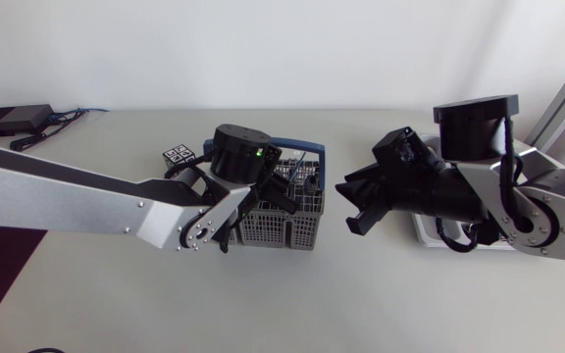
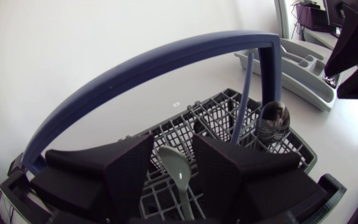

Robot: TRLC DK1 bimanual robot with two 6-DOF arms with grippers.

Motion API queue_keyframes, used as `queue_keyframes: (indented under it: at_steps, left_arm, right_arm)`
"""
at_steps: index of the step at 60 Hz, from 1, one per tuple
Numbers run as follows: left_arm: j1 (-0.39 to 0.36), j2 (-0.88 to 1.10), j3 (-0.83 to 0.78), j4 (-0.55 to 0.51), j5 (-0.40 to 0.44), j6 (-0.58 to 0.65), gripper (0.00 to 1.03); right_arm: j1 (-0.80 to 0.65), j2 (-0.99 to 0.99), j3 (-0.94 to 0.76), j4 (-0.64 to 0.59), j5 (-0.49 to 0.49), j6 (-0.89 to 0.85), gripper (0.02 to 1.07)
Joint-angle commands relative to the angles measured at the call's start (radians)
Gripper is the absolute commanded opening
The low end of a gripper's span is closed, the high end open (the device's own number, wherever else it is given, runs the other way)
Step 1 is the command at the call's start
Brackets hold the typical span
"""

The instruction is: Transfer all utensils from the basket to the drawer tray.

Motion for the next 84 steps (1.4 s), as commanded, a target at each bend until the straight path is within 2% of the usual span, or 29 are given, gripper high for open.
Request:
queue_keyframes:
  at_steps: [1, 34, 46, 58, 68, 77, 84]
  left_arm:
    - [-0.007, 0.017, 0.016, -0.013, -0.022, -0.027, 0.25]
    - [-0.010, -0.054, -0.054, 0.008, -0.019, -0.035, 0.16]
    - [-0.009, -0.132, -0.109, 0.044, 0.021, -0.038, 0.13]
    - [-0.012, -0.177, -0.146, 0.094, 0.050, -0.036, 0.13]
    - [-0.012, -0.192, -0.174, 0.177, 0.061, -0.025, 0.13]
    - [-0.035, -0.207, -0.211, 0.262, 0.061, 0.037, 0.14]
    - [-0.042, -0.219, -0.214, 0.288, 0.061, 0.065, 0.14]
  right_arm:
    - [-0.007, -0.013, -0.028, 0.006, -0.007, -0.010, 0.39]
    - [-0.007, -0.009, -0.048, 0.023, -0.004, -0.013, 0.39]
    - [-0.007, -0.001, -0.047, 0.028, -0.001, -0.013, 0.39]
    - [-0.006, 0.004, -0.048, 0.033, 0.001, -0.013, 0.39]
    - [-0.003, 0.005, -0.050, 0.031, 0.004, -0.013, 0.39]
    - [0.000, 0.008, -0.048, 0.028, 0.009, -0.013, 0.39]
    - [0.002, 0.010, -0.048, 0.028, 0.009, -0.013, 0.39]
